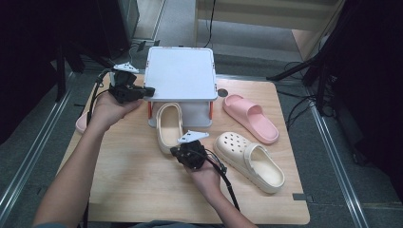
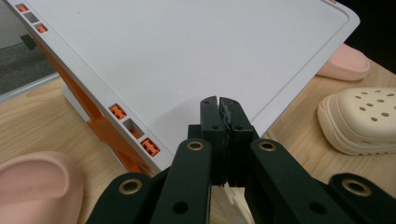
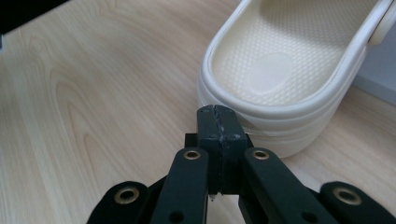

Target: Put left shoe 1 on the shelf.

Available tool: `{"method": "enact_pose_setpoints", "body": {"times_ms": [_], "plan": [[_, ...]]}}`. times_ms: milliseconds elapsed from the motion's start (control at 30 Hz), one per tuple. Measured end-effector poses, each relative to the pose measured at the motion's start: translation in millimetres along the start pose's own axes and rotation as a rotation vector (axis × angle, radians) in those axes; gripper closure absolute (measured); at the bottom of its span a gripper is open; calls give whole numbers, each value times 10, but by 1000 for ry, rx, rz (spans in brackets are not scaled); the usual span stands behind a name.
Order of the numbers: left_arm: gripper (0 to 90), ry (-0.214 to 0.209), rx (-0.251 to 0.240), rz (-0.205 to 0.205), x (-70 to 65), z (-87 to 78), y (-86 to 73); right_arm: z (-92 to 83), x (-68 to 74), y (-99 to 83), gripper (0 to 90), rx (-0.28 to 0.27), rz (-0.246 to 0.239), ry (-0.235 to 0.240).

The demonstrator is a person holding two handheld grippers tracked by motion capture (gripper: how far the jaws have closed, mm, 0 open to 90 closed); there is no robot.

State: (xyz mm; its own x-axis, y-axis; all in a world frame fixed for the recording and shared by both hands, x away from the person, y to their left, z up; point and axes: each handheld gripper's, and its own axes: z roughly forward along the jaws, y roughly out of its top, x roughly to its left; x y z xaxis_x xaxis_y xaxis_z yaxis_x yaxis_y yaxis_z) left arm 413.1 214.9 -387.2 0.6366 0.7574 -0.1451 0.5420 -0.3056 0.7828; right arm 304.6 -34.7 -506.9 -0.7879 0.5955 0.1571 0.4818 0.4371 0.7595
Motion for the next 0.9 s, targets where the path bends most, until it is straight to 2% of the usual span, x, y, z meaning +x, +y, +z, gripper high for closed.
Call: {"method": "enact_pose_setpoints", "body": {"times_ms": [33, 200, 467, 633, 667, 700, 833, 900], "plan": [[891, 1, 0, -3, 1, -1, 0, 13, -9, 22, 900, 1, 14, 5], [891, -2, 1, -6, 5, -1, 0, 107, -24, 94, 900, -4, 11, -6], [890, -11, 3, -13, 9, -4, -1, 226, -137, 194, 900, 0, 46, -14], [890, -16, 2, -17, 16, -6, -2, 302, -167, 287, 900, 17, 19, -40], [890, -17, 2, -16, 17, -5, -3, 316, -183, 304, 900, 7, 21, -24], [890, -15, 1, -15, 16, -5, -3, 336, -187, 327, 900, 14, 27, -42], [891, -15, 1, -17, 10, -1, -3, 418, -238, 408, 900, 3, 29, -39], [891, -12, 2, -13, 7, -2, -2, 465, -251, 444, 900, 6, 26, -59]]}}
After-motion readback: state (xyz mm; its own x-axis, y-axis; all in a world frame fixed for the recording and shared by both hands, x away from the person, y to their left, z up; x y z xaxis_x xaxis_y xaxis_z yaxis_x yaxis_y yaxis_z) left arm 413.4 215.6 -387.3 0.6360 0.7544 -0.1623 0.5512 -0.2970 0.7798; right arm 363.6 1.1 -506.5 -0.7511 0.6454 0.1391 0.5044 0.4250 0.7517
